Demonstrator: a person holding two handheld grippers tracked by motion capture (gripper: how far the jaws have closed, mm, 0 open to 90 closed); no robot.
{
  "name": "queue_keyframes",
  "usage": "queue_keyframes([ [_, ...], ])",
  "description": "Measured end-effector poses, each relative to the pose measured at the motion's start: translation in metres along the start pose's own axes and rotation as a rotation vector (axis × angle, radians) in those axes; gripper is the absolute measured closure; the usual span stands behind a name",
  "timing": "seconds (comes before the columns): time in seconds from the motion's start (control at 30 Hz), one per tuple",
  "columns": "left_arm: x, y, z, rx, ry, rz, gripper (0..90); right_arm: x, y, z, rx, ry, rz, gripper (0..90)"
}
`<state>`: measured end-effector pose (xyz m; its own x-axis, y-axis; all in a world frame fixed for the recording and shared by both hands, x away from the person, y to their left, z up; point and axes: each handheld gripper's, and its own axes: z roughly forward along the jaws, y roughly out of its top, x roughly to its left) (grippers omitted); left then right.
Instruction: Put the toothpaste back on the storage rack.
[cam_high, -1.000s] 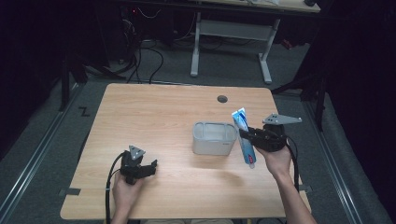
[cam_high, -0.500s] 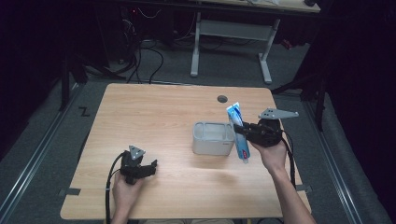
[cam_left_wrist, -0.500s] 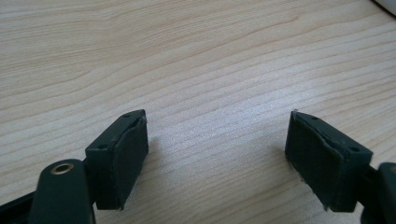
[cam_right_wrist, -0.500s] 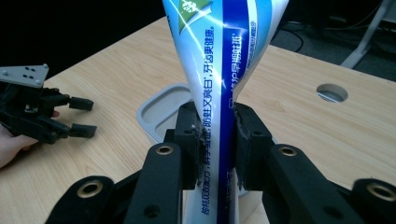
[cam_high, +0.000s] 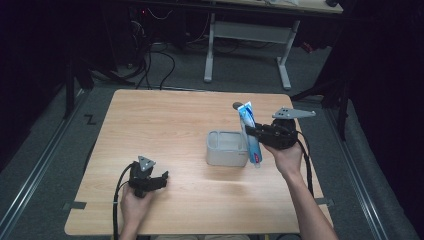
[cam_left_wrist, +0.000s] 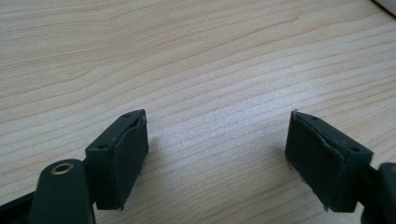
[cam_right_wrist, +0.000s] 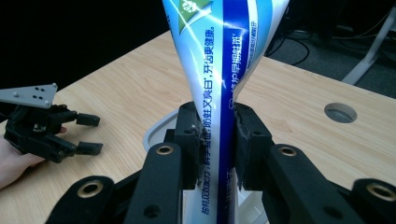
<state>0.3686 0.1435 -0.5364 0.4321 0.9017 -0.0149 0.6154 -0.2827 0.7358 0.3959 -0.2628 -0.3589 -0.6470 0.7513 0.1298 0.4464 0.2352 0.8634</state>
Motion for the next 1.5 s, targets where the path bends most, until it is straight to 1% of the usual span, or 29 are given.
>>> queue_keyframes([
  [0.73, 0.0, 0.0, 0.0, 0.0, 0.0, 0.0, 21.6, -0.002, 0.017, 0.008, -0.032, 0.007, 0.01, 74.2],
  [1.1, 0.0, 0.0, 0.0, 0.0, 0.0, 0.0, 21.7, -0.004, 0.029, 0.017, -0.035, -0.007, 0.014, 74.2],
  [1.17, 0.0, 0.0, 0.0, 0.0, 0.0, 0.0, 21.7, -0.005, 0.031, 0.019, -0.038, -0.01, 0.011, 74.3],
  [1.5, 0.0, 0.0, 0.0, 0.0, 0.0, 0.0, 21.6, -0.007, 0.039, 0.027, -0.058, -0.015, 0.023, 74.2],
])
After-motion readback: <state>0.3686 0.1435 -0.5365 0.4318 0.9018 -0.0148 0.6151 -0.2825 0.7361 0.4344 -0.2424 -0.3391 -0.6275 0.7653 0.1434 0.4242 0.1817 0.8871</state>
